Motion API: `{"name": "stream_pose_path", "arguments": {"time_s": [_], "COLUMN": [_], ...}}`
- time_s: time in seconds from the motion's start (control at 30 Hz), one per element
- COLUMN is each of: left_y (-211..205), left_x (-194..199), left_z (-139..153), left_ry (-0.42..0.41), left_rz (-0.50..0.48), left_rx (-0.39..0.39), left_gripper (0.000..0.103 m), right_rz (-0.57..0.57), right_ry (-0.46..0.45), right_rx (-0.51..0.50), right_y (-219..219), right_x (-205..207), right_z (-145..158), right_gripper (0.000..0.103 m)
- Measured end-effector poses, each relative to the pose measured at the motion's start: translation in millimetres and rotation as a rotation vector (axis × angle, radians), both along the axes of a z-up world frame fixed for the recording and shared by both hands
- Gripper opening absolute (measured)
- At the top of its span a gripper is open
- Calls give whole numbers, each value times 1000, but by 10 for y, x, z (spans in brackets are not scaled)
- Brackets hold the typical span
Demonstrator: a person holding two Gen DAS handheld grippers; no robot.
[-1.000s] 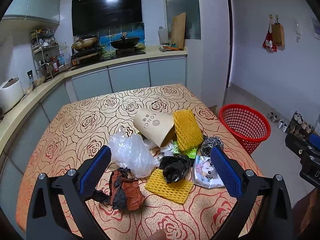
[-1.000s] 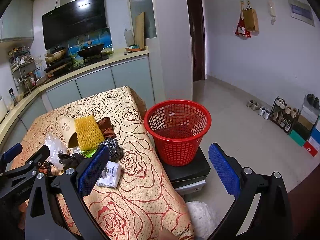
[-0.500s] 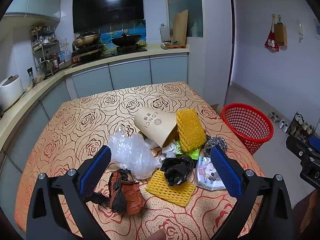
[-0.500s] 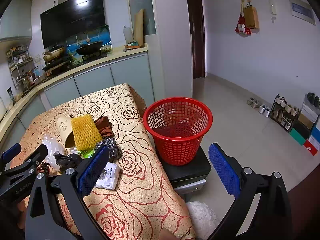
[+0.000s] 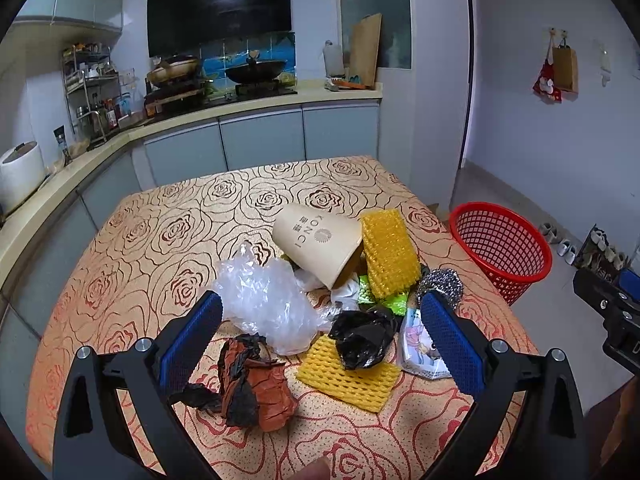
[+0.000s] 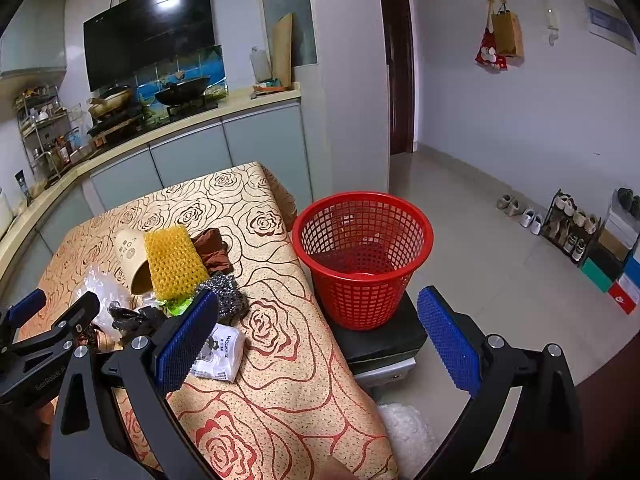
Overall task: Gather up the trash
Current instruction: 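Grasp the black and brown plastic bags with the left tool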
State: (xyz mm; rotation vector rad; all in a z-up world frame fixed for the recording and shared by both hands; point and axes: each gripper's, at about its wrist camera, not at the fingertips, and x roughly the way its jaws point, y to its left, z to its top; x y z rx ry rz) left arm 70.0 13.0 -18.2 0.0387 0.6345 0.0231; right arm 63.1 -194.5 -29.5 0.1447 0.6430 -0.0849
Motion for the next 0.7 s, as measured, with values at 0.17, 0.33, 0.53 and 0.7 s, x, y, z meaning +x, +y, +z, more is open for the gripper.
{"name": "stream_pose_path", "arguments": {"time_s": [0.17,0.33,0.53,0.7], "left_y": [186,474,841,982], "left_x": [-23,-70,-184,-246], "left_z": [-27,-45,-207,-340], "left_ry": [12,17,56,93], "left_rz": [22,69,94,53], "left_rx": [-3,-6,-35,-65], "left_gripper": [96,96,96,96], "right_rz": [31,80,162,224], "right_ry": [32,66,119,163], "right_rx": [-11,-3,13,25], "right_y": [64,152,314,440], "right_x": [38,88,153,216], "right_z": [-82,-181,-307,-391], "right_gripper": [97,97,97,97]}}
